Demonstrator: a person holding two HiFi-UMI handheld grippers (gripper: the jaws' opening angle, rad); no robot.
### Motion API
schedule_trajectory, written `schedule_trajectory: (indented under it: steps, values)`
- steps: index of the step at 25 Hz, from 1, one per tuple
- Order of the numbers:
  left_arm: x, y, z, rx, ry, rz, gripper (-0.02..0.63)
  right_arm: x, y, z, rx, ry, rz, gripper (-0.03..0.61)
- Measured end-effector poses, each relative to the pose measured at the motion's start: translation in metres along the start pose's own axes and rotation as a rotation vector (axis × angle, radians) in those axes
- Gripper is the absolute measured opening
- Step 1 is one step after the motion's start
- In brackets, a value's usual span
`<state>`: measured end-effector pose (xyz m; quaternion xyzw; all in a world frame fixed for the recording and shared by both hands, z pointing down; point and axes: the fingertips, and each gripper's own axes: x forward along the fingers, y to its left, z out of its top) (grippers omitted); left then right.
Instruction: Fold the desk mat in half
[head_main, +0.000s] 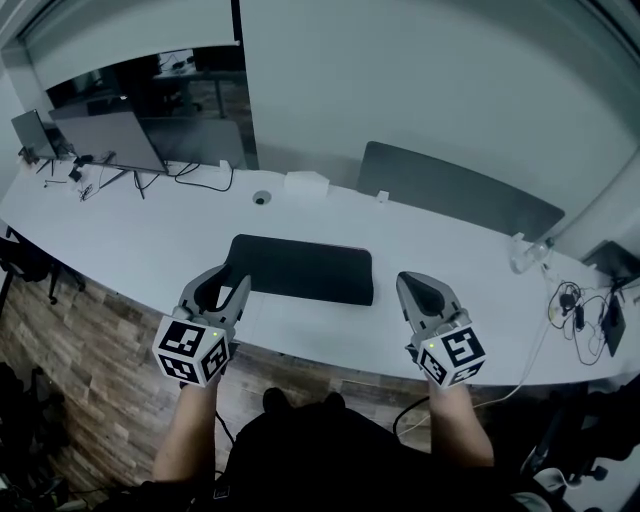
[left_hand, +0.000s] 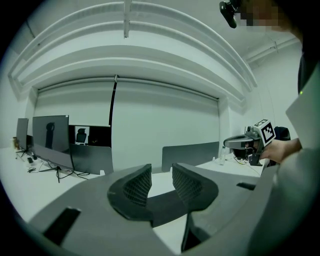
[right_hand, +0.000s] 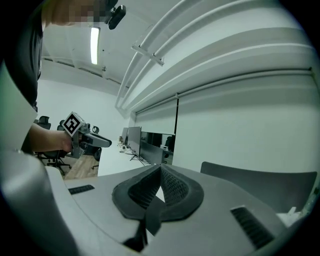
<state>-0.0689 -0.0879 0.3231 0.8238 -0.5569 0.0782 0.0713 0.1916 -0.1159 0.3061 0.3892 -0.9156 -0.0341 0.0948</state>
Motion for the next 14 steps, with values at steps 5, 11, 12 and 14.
schedule_trajectory:
  steps: [5, 11, 12, 14]
  values:
    - [0.005, 0.001, -0.004, 0.0, 0.004, 0.014, 0.132, -0.004, -0.002, -0.006, -0.004, 0.011, 0.003, 0.0]
    - [0.011, -0.007, -0.009, -0.006, 0.015, -0.004, 0.133, -0.007, -0.008, -0.014, 0.021, 0.019, -0.002, 0.001]
    - [0.011, -0.008, -0.01, -0.006, 0.017, -0.007, 0.133, -0.007, -0.008, -0.016, 0.025, 0.018, -0.001, 0.001]
    - [0.013, -0.011, -0.012, -0.005, 0.022, -0.013, 0.132, -0.007, -0.008, -0.018, 0.032, 0.018, 0.002, 0.0]
